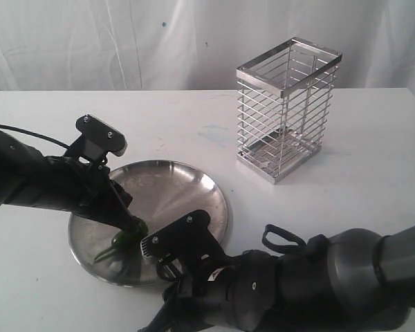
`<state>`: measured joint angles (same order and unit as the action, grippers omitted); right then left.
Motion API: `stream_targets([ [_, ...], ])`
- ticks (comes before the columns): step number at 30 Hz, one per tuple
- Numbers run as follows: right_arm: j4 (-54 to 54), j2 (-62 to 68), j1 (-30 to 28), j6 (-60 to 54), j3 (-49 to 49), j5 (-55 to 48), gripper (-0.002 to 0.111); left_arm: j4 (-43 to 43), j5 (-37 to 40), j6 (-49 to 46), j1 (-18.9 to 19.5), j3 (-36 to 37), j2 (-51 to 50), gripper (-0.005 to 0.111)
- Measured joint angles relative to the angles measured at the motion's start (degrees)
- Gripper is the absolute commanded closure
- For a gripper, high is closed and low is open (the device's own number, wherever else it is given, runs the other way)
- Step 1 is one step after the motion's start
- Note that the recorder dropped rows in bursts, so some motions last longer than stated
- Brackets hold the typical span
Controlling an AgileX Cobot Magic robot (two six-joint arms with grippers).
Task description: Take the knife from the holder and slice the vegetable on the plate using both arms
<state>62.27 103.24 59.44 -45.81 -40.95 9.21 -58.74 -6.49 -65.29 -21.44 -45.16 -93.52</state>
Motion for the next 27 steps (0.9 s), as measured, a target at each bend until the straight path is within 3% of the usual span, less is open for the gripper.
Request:
stream_targets([
  [14,0.0,-3.07,-0.12,-0.46,0.0,0.66,0.071,0.0,0.45,0.11,0.0,0.0,0.0,0.08],
  [27,0.0,-3.07,-4.52,-3.47,-4.67,-4.5,0.071,0.0,0.68,0.11,0.0,0.0,0.0,0.08],
])
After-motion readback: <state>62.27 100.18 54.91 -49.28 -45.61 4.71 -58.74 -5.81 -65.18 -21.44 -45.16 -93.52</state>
